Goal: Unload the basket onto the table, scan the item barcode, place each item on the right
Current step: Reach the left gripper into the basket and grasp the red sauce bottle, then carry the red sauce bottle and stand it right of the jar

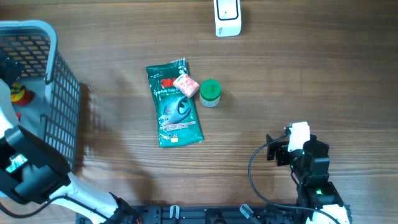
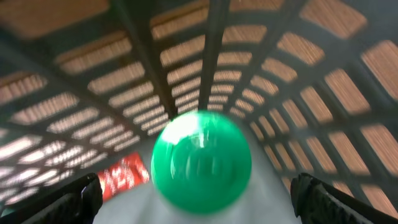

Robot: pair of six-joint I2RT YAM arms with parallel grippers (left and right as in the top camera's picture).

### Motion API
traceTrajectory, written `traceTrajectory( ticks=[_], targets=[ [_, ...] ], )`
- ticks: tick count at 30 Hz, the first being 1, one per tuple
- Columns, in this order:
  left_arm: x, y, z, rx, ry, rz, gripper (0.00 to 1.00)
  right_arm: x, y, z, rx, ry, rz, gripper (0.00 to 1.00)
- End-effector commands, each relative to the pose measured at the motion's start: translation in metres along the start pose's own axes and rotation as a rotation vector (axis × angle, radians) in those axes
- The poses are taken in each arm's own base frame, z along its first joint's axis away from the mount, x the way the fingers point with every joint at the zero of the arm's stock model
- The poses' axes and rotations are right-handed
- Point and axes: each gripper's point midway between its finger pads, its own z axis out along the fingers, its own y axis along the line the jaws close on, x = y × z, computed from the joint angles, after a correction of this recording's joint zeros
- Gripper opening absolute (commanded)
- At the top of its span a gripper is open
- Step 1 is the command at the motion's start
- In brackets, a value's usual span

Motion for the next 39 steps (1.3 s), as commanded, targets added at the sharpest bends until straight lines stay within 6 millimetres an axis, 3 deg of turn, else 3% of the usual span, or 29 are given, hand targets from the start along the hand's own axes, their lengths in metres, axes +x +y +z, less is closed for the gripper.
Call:
traceTrajectory(
  ticks=[1,8,9,10,11,15,20,25,30,33,35,39],
  targets=[
    [-0.004,0.009,0.021,-0.055,-0.03,0.018,1.0,-0.001,-0.001,0.0,0.008,-0.005,-0.013,1.0],
    [0.012,0.011,0.059,-0.076,0.007,0.02,0.98,-0.001,-0.001,0.0,0.008,-0.004,-0.013,1.0],
    [0.013,0.014,0.062,-0.082,0.014,0.019,0.92,-0.001,-0.001,0.0,0.008,-0.004,-0.012,1.0],
    [0.013,0.018,0.064,-0.089,0.017,0.013,0.73,-0.001,-0.001,0.0,0.008,-0.005,-0.013,1.0],
    [0.011,0.024,0.065,-0.095,0.016,0.004,0.63,-0.001,-0.001,0.0,0.008,-0.004,-0.012,1.0],
    [0.01,0.035,0.066,-0.112,0.025,-0.01,0.49,-0.001,-0.001,0.0,0.008,-0.004,-0.012,1.0],
    [0.001,0.034,0.054,-0.1,-0.003,-0.016,0.42,-0.001,-0.001,0.0,0.008,-0.004,-0.012,1.0],
    [-0.034,0.031,0.005,-0.057,-0.108,-0.049,0.41,-0.001,-0.001,0.0,0.008,-0.004,-0.012,1.0],
    [-0.061,0.012,-0.061,0.121,-0.186,-0.095,0.41,-0.001,-0.001,0.0,0.008,-0.004,-0.012,1.0],
    [-0.074,-0.01,-0.121,0.315,-0.233,-0.141,0.43,-0.001,-0.001,0.0,0.008,-0.004,-0.012,1.0],
    [-0.078,-0.035,-0.175,0.499,-0.263,-0.144,0.44,-0.001,-0.001,0.0,0.008,-0.004,-0.012,1.0],
    [-0.064,-0.078,-0.263,0.76,-0.292,-0.094,0.45,-0.001,-0.001,0.0,0.008,-0.005,-0.013,1.0]
  ],
)
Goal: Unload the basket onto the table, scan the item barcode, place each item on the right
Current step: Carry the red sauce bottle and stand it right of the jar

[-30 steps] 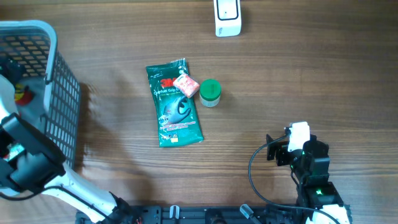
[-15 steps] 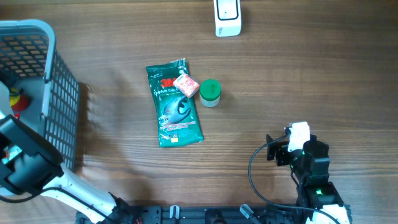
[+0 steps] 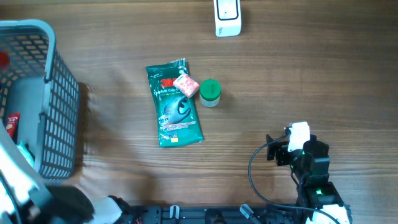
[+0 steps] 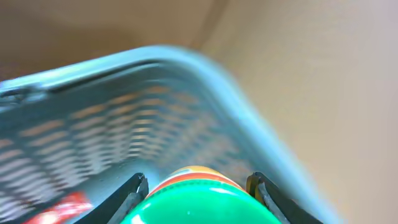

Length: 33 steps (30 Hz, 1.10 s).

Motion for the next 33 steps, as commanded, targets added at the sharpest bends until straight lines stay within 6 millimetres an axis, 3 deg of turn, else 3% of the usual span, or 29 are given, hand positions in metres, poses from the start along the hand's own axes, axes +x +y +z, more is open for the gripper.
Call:
traceTrajectory(
  ticks=[1,4,6,7,10,13,16,18,21,25,29,33],
  targets=[
    [0.004,-0.116,-0.093,0.429,0.004,0.021,0.45,-0.001,-0.001,0.0,0.008,-0.004,-0.012,1.0],
    [0.037,-0.193,-0.158,0.659,0.023,0.114,0.45,-0.001,-0.001,0.0,0.008,-0.005,-0.012,1.0],
    [0.061,-0.228,-0.182,0.771,0.06,0.154,0.45,-0.001,-0.001,0.0,0.008,-0.005,-0.013,1.0],
    [0.083,-0.252,-0.198,0.842,0.1,0.183,0.45,-0.001,-0.001,0.0,0.008,-0.005,-0.013,1.0],
    [0.132,-0.288,-0.216,0.905,0.184,0.237,0.46,-0.001,-0.001,0.0,0.008,-0.004,-0.012,1.0],
    [0.195,-0.321,-0.227,0.94,0.281,0.315,0.46,-0.001,-0.001,0.0,0.008,-0.005,-0.012,1.0],
    [0.279,-0.348,-0.233,0.965,0.401,0.438,0.46,-0.001,-0.001,0.0,0.008,-0.004,-0.012,1.0],
    [0.324,-0.358,-0.232,0.972,0.45,0.518,0.46,-0.001,-0.001,0.0,0.008,-0.005,-0.013,1.0],
    [0.387,-0.362,-0.211,0.873,0.474,0.606,0.47,-0.001,-0.001,0.0,0.008,-0.004,-0.012,1.0],
    [0.454,-0.359,-0.198,0.836,0.546,0.689,0.47,-0.001,-0.001,0.0,0.008,-0.004,-0.012,1.0],
    [0.503,-0.353,-0.21,0.853,0.598,0.781,0.47,-0.001,-0.001,0.0,0.008,-0.004,-0.012,1.0],
    [0.527,-0.346,-0.237,0.889,0.603,0.891,0.47,-0.001,-0.001,0.0,0.008,-0.005,-0.013,1.0]
  ],
)
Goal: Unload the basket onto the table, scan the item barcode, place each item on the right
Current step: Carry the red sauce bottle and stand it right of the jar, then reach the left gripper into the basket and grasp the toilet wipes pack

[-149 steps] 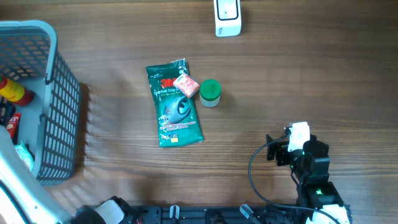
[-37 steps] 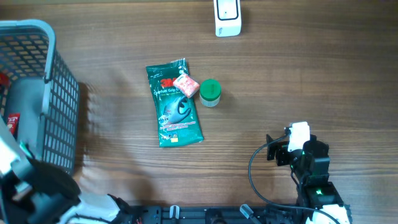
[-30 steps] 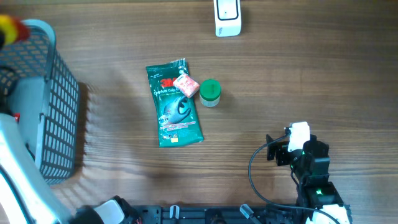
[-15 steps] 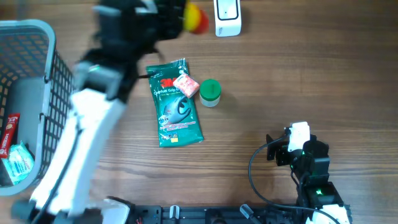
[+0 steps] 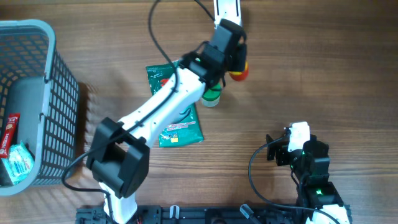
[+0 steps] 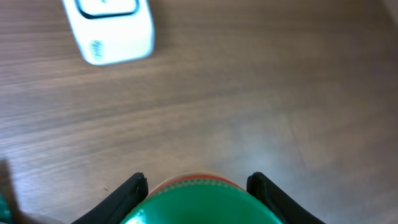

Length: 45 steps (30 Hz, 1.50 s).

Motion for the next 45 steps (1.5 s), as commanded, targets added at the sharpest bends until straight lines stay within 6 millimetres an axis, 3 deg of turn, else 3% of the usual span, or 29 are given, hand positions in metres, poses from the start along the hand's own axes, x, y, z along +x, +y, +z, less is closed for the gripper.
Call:
traceTrajectory(
  ticks=[1,7,11,15,19,23,26,27,29,31,33,34,35,39,42,45],
  targets=[
    [0.017,-0.029,-0.004,-0.006,0.014,0.113,0.47,-0.001,-0.001,0.0,0.008,-0.004,-0.012,1.0],
    [0.081,-0.031,0.021,-0.129,0.153,0.208,0.52,-0.001,-0.001,0.0,0.008,-0.004,-0.012,1.0],
    [0.088,-0.042,0.023,-0.113,0.155,0.226,0.56,-0.001,-0.001,0.0,0.008,-0.004,-0.013,1.0],
    [0.079,-0.036,0.019,-0.156,0.119,0.23,0.81,-0.001,-0.001,0.0,0.008,-0.004,-0.012,1.0],
    [0.039,-0.034,-0.012,-0.209,-0.011,0.231,0.99,-0.001,-0.001,0.0,0.008,-0.004,-0.012,1.0],
    [-0.04,-0.035,-0.088,-0.273,-0.25,0.258,1.0,-0.001,-0.001,0.0,0.008,-0.005,-0.013,1.0],
    [-0.1,-0.016,-0.163,-0.351,-0.453,0.221,1.0,-0.001,-0.001,0.0,0.008,-0.004,-0.012,1.0],
    [-0.119,-0.001,-0.191,-0.392,-0.519,0.197,1.0,-0.001,-0.001,0.0,0.008,-0.004,-0.012,1.0],
    [-0.146,0.05,-0.252,-0.508,-0.622,0.104,1.0,-0.001,-0.001,0.0,0.008,-0.005,-0.012,1.0],
    [-0.152,0.098,-0.292,-0.594,-0.652,0.015,1.0,-0.001,-0.001,0.0,0.008,-0.005,-0.013,1.0],
    [-0.143,0.155,-0.332,-0.682,-0.678,-0.17,1.0,-0.001,-0.001,0.0,0.008,-0.004,-0.012,1.0],
    [-0.123,0.202,-0.364,-0.759,-0.698,-0.371,1.0,-0.001,-0.001,0.0,0.008,-0.004,-0.012,1.0],
    [-0.105,0.234,-0.384,-0.819,-0.7,-0.497,1.0,-0.001,-0.001,0.0,0.008,-0.004,-0.012,0.99],
    [-0.028,0.317,-0.436,-1.019,-0.662,-0.908,1.0,-0.001,-0.001,0.0,0.008,-0.005,-0.013,1.0],
    [0.024,0.355,-0.456,-1.157,-0.639,-1.171,1.0,-0.001,-0.001,0.0,0.008,-0.004,-0.012,1.0],
    [0.063,0.393,-0.454,-1.19,-0.562,-1.348,1.0,-0.001,-0.001,0.0,0.008,-0.004,-0.012,1.0]
  ],
)
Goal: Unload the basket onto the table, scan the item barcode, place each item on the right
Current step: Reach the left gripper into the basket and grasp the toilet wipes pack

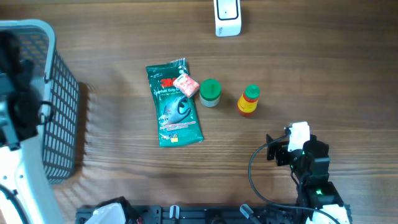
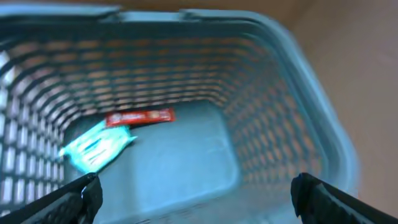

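Note:
A red and yellow bottle with a green cap (image 1: 248,101) stands on the table, right of a green-lidded jar (image 1: 210,92). The white scanner (image 1: 227,17) sits at the far edge. My left arm (image 1: 17,93) hangs over the grey basket (image 1: 59,106) at the left. My left gripper (image 2: 196,199) is open and empty, looking down into the basket (image 2: 292,124) at a red bar (image 2: 140,116) and a teal packet (image 2: 96,148). My right gripper (image 1: 292,144) rests near the front right; its jaws cannot be made out.
A green pouch (image 1: 173,109) lies mid-table with a small pink packet (image 1: 185,84) on its upper corner, beside the jar. A black cable (image 1: 258,168) loops by the right arm.
The left gripper held the green-capped bottle by the scanner. Now the bottle stands on the table right of the jar, and the gripper is open over the basket.
My left gripper was open over the green-capped bottle inside the basket. Then it was shut on the bottle at the basket's rim. After that it held the bottle in front of the scanner. Now the bottle stands on the table and the gripper is back over the basket.

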Robot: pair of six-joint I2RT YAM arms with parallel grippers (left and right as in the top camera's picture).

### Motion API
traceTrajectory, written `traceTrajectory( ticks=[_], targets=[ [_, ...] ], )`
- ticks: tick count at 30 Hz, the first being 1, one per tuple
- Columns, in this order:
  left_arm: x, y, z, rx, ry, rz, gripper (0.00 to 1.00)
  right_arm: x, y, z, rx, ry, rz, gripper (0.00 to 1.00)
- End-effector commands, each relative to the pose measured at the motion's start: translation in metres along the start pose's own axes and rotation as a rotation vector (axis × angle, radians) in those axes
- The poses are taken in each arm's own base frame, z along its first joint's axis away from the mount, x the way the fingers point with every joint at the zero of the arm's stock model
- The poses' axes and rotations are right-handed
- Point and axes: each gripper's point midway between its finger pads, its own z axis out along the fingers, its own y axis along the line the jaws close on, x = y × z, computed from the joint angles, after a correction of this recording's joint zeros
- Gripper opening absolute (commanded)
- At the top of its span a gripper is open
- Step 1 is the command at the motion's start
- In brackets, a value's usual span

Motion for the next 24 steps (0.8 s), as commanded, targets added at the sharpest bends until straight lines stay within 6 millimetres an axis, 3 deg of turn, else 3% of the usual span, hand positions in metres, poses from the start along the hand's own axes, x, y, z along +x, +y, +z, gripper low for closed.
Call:
traceTrajectory(
  ticks=[1,6,14,18,24],
  targets=[
    [0.015,0.032,0.052,-0.127,0.144,-0.222,1.0,-0.001,-0.001,0.0,0.008,-0.004,-0.012,1.0],
    [0.044,0.074,0.124,-0.323,0.3,-0.28,1.0,-0.001,-0.001,0.0,0.008,-0.004,-0.013,1.0],
    [0.096,0.122,0.201,-0.616,0.407,-0.169,0.98,-0.001,-0.001,0.0,0.008,-0.004,-0.012,1.0],
    [0.118,0.14,0.231,-0.709,0.447,-0.131,0.98,-0.001,-0.001,0.0,0.008,-0.005,-0.012,1.0],
    [0.141,0.159,0.256,-0.785,0.502,-0.113,0.95,-0.001,-0.001,0.0,0.008,-0.004,-0.012,1.0]
  ],
)
